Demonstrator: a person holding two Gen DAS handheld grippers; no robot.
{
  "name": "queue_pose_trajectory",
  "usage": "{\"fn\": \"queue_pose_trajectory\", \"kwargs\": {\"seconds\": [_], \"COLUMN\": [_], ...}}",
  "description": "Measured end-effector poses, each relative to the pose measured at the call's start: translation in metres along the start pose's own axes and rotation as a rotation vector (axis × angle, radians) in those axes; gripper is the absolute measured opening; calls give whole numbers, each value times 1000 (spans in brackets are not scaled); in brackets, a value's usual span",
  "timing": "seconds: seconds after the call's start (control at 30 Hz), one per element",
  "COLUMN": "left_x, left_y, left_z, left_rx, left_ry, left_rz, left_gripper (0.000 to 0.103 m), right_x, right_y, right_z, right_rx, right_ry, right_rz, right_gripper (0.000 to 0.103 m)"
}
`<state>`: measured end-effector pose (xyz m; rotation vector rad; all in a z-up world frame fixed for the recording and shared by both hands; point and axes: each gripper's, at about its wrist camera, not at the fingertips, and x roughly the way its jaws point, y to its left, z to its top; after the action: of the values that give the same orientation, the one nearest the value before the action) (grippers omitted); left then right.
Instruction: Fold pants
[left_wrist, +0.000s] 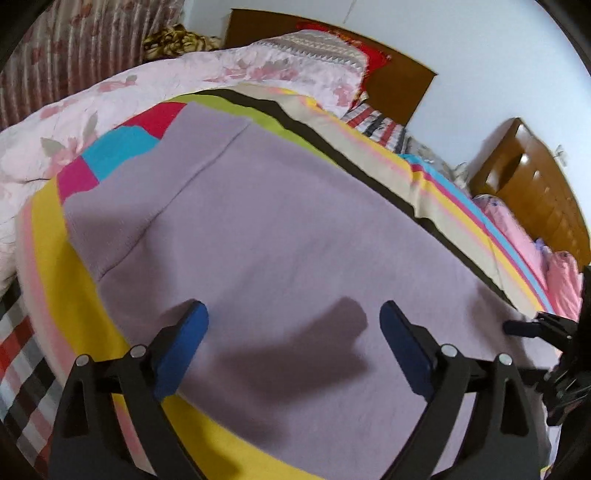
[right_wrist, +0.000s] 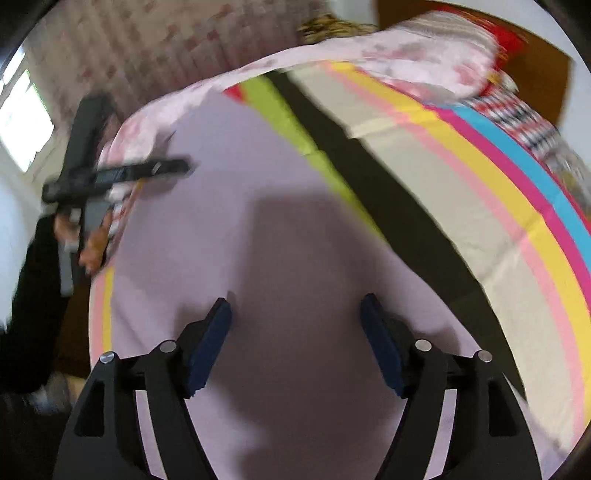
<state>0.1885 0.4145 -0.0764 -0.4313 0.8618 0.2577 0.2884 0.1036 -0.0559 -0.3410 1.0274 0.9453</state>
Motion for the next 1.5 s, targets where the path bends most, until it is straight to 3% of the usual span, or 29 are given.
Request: {"fn": "queue_pose_trajectory", "kwargs": {"seconds": [0.07,0.17,0.23,0.3,0.37,0.43,0.47,0.5,0.57,0.63,0.73,0.87,0.93,1.03,1.07,1.13,1.17,1.23,1.3,1.33,1.37,1.43,1.5], "left_x": [-15,-52,-56,-48,-33,-9,5,8,11,2,-23,-30,-21,1,12,30,30,24,9,0,-5,-9,1], "left_y": [0,-38,-78,-126,-157,-176,-181,-185,-197,-210,-250,-339,-377,-421,-431,-445,-449,-447,-450,-452,-456,-462,-465], "left_z": [0,-8,-19,-34,-45,-54,-57,-59,-61,-64,-75,-113,-128,-154,-162,-178,-184,-191,-193,-196,-201,-213,-225], "left_rx": [-28,18,91,213,294,311,298,304,333,324,379,608,701,801,821,867,898,881,847,852,877,933,965], "left_ry": [-19,-80,-52,9,49,125,164,146,136,113,67,115,138,187,207,218,183,178,148,138,132,121,146], "left_rz": [-10,-106,-194,-253,-242,-216,-206,-187,-105,-80,-168,-340,-355,-356,-343,-306,-278,-278,-321,-364,-391,-396,-373], "left_gripper": [92,94,94,95,95,95,96,101,101,100,101,101,101,101,101,101,102,101,101,101,101,101,102], "right_x": [-18,-54,-67,-80,-81,-75,-79,-88,-110,-147,-183,-217,-224,-212,-219,-239,-251,-269,-272,-267,-256,-236,-240], "right_y": [0,-9,-21,-47,-75,-112,-119,-128,-133,-135,-137,-149,-152,-188,-198,-205,-203,-199,-198,-199,-202,-210,-217], "right_z": [-7,-37,-56,-77,-93,-110,-112,-116,-120,-140,-179,-240,-264,-306,-321,-331,-334,-339,-339,-339,-336,-341,-348], "right_rx": [9,9,43,128,199,270,267,294,340,370,410,505,545,627,653,714,730,725,708,691,672,639,662], "right_ry": [-45,-102,-106,-98,-57,-13,-60,-76,-113,-208,-258,-221,-163,-40,-90,-189,-223,-231,-257,-258,-216,-107,-160], "right_rz": [-38,-155,-212,-212,-247,-274,-248,-241,-356,-371,-402,-499,-507,-510,-427,-340,-384,-539,-469,-381,-338,-373,-355], "right_gripper": [72,78,81,82,85,87,86,86,87,88,88,88,88,87,87,87,87,89,89,89,89,89,89]}}
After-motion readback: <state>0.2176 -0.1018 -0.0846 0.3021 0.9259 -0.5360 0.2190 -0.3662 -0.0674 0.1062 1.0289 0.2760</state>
